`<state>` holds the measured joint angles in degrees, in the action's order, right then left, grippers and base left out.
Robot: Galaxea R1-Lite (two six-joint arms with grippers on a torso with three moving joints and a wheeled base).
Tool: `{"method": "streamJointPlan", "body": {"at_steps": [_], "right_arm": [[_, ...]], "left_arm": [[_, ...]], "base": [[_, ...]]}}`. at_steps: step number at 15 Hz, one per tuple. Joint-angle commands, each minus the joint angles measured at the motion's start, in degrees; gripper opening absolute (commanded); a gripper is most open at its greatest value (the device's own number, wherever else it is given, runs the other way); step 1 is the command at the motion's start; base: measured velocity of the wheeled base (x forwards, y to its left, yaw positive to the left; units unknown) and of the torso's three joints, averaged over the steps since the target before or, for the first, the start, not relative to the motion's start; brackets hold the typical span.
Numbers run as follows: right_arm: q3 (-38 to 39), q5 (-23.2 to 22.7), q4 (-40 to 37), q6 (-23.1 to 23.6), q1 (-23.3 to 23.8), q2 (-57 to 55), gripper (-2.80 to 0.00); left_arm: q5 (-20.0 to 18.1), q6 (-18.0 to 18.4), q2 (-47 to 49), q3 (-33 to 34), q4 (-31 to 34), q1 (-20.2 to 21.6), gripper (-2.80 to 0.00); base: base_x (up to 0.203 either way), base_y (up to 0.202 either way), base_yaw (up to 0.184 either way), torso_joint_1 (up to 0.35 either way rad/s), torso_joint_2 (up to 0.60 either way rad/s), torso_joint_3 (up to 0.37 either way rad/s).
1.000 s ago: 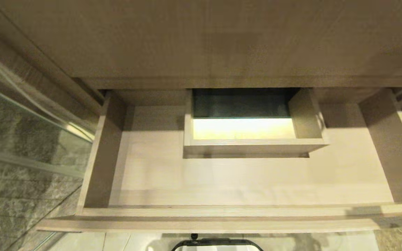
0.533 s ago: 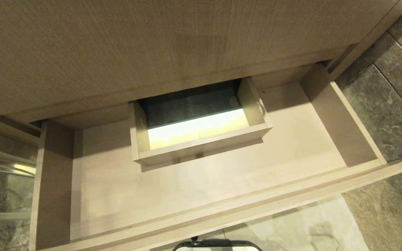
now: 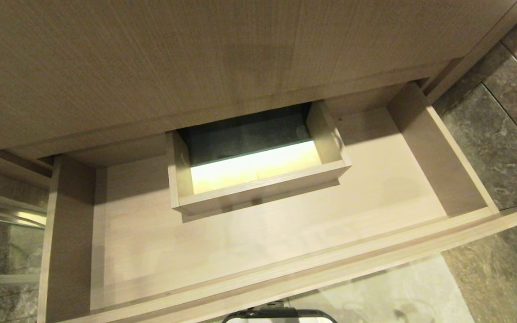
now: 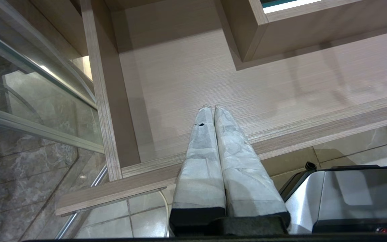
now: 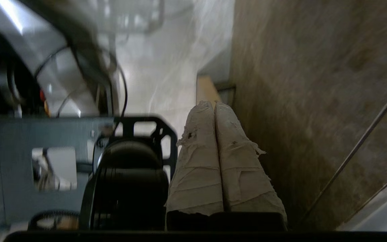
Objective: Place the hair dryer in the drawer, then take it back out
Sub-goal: Close the drawer
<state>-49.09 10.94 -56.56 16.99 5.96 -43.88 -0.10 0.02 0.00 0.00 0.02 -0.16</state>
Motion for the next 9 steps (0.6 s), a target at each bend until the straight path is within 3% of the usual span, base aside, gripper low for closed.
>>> {"method": "streamJointPlan", "body": {"at_steps": [1, 9], "right_arm": [[0.0, -0.5, -0.5, 0.2, -0.2, -8.7, -2.8], [0.0, -2.8, 13.7, 0.7, -0.8, -34.8, -2.8]], "left_arm": [[0.0, 0.0, 0.0, 0.1, 0.0, 0.0, -2.8], [0.0, 0.0, 0.0, 0.1, 0.0, 0.0, -2.8]], "base": [[0.0, 0.0, 0.0, 0.0, 0.0, 0.0], [0.0, 0.0, 0.0, 0.0, 0.0, 0.0]]}}
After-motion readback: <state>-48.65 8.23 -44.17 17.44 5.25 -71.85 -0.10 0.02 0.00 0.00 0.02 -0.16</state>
